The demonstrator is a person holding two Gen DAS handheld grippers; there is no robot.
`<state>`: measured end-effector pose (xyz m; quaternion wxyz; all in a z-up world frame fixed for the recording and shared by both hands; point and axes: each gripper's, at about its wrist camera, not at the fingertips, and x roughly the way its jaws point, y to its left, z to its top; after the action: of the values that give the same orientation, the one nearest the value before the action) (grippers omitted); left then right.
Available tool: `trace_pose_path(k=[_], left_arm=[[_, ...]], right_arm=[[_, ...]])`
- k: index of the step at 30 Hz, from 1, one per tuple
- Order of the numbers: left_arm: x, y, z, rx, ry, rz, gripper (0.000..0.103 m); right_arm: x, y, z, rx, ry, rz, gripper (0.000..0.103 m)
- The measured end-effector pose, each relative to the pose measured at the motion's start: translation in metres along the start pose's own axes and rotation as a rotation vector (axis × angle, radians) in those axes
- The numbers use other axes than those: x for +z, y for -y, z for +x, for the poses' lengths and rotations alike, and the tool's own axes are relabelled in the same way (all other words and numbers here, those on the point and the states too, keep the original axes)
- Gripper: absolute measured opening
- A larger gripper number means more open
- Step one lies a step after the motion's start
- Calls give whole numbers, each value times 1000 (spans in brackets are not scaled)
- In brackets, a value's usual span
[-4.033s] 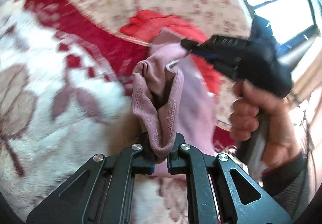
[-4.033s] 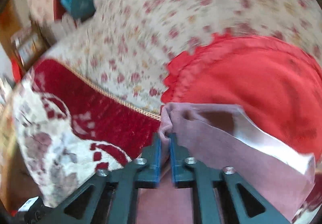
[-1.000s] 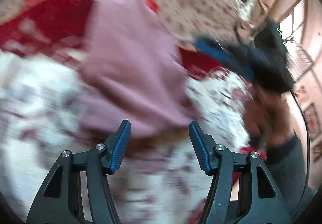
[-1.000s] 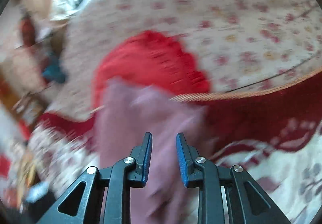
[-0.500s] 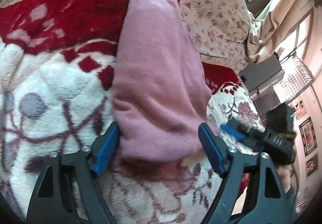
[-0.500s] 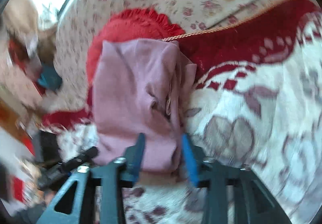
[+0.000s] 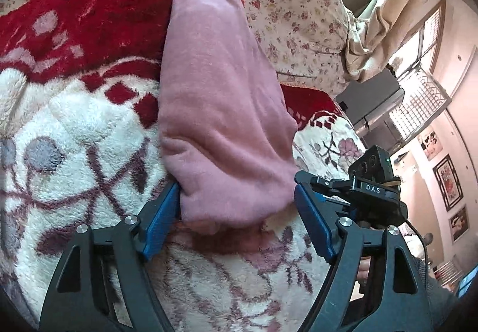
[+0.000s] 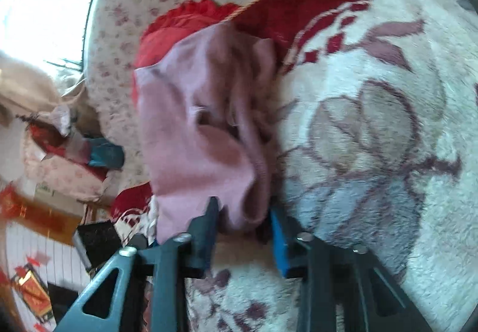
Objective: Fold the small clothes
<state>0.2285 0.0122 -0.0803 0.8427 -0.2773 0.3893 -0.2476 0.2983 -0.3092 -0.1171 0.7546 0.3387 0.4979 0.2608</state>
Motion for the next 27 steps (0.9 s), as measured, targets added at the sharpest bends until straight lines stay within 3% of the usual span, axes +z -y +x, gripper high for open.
trace_pose_path(k=[3,5,6,7,8,9,13,16,23,24,27], left_arm=[[1,0,5,26,-12,-1,79],[1,1,5,41,-8,-9,68],[0,-1,4,65,-10,-19,32],[0,-3,5,91,-22,-29,18],[0,-6,2,84,-27,-51,18],[-1,-6,-2,84,-21,-61,17],[-10,5,-39,79,-16,-81,16],[-26,12,-61,71,-44,-84,16],[-74,17,-77,153,-116,-77,21],[-75,16,-76,173,-125,-75,23],[-72,18,-84,210,-111,-66,25]], right_arm=[[-1,-3,2,-22,-12,-27,28],[3,-3,2,-19,-21,-31,28],[4,-6,4,-19,-25,-43,27],[5,-9,6,-28,-33,-62,23],[4,-10,6,-37,-42,-77,15],[1,-18,5,-47,-48,-104,14],[-16,-45,-7,-51,-64,-174,13],[-43,-52,-17,-41,-82,-154,13],[-103,-51,-43,-52,-60,-101,13],[-106,-49,-45,-73,-56,-105,13],[-104,-52,-58,-285,8,-170,14]])
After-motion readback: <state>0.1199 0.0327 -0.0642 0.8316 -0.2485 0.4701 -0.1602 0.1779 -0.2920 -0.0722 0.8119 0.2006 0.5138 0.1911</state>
